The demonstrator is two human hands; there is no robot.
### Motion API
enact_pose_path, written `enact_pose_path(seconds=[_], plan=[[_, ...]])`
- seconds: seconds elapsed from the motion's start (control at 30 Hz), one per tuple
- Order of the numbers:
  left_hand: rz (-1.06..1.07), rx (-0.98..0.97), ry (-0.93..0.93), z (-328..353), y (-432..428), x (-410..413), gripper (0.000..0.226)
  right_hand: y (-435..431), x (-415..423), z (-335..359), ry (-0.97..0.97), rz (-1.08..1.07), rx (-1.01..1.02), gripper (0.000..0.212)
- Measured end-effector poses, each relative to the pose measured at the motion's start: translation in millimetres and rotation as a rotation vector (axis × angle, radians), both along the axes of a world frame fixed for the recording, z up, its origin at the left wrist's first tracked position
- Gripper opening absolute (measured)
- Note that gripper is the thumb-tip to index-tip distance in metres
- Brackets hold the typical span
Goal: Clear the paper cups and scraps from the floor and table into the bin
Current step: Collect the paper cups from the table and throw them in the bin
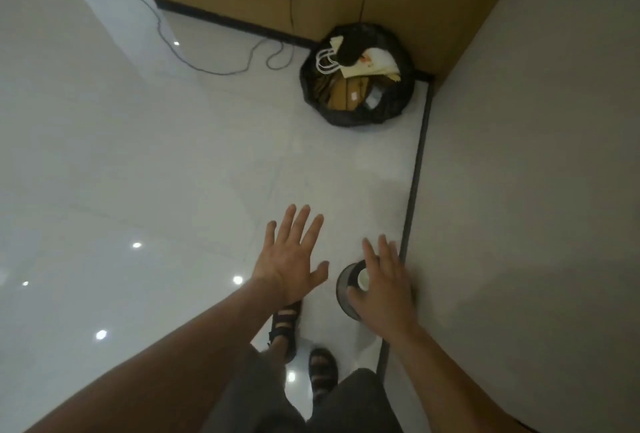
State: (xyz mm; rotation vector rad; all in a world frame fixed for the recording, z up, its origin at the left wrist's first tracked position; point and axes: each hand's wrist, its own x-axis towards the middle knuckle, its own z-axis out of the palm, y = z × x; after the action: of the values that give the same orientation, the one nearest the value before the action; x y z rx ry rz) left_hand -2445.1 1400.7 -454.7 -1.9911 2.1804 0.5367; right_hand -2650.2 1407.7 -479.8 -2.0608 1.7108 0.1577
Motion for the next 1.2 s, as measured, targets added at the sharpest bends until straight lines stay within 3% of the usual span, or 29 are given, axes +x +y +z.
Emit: enact_pose_path(seconds=[0.3, 0.6, 0.93, 1.2], plan=[[0.621, -0.098, -0.060, 88.4, 193.5, 97.6, 0.081, 77.0, 109.9, 81.6, -0.085, 0.444, -0.052, 0.085], [1.115, -0.213, -0.104, 126.1, 430.7, 197.6, 0.080, 226.0, 281.2, 141.0, -0.071, 0.943, -0.098, 0.079], [1.515, -0.201, -0.212, 139.8, 713.5, 273.3, 0.079, 467.7, 463.8, 155.8, -0.137, 1.404, -0.130, 0.079], [1.745, -0.187, -0.245, 137.7, 824.8, 351.1, 0.079, 585.2, 601.3, 150.5, -0.169, 1.625, -0.117, 0.077]])
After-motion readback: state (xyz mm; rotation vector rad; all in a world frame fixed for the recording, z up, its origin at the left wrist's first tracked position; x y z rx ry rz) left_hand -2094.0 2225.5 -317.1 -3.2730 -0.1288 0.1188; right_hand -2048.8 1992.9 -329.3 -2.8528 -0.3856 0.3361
